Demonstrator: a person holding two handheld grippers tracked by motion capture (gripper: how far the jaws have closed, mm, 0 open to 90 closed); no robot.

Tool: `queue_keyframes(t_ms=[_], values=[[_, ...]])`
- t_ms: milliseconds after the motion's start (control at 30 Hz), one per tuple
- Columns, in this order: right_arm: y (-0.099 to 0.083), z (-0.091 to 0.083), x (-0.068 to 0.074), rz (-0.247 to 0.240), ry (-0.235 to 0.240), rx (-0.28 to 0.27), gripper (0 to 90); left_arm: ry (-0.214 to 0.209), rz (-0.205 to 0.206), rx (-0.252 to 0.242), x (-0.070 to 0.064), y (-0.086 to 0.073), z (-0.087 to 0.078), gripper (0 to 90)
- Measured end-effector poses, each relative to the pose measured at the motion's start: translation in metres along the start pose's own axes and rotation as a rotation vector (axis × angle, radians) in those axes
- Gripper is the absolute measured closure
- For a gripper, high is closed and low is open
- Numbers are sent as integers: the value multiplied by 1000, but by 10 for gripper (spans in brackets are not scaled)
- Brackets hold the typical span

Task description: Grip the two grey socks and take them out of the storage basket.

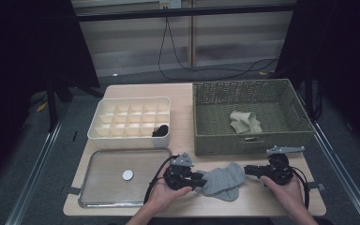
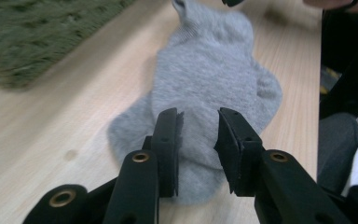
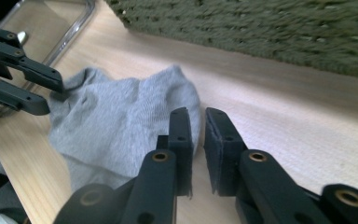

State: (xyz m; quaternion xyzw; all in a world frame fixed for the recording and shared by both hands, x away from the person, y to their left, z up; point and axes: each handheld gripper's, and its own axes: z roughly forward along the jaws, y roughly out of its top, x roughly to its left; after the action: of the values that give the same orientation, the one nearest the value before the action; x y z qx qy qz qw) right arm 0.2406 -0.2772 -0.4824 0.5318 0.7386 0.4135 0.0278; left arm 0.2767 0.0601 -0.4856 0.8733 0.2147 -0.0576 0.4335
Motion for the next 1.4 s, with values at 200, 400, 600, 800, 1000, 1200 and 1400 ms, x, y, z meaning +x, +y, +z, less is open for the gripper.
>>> queue_keyframes(t_ms=[200, 400, 600, 800, 1000, 1200, 1400], values=[[5, 7, 4, -26, 26, -6, 726, 19, -9, 26, 0, -3, 0, 683], [16, 19, 6, -59, 53, 26, 655, 14, -24, 29, 0, -6, 2, 667], [17, 30, 10, -93, 53, 60, 619, 15, -16, 50, 0, -7, 5, 644], [13, 31, 5, -105, 1, 78, 642, 9, -10, 47, -3, -7, 7, 643], [10, 34, 6, -118, -13, 94, 703, -4, -14, 28, -5, -5, 6, 643], [10, 34, 5, -129, -47, 100, 789, 0, 0, 47, -8, -4, 12, 643], [9, 32, 4, -117, -41, 98, 712, 20, -6, 57, -6, -5, 16, 636]])
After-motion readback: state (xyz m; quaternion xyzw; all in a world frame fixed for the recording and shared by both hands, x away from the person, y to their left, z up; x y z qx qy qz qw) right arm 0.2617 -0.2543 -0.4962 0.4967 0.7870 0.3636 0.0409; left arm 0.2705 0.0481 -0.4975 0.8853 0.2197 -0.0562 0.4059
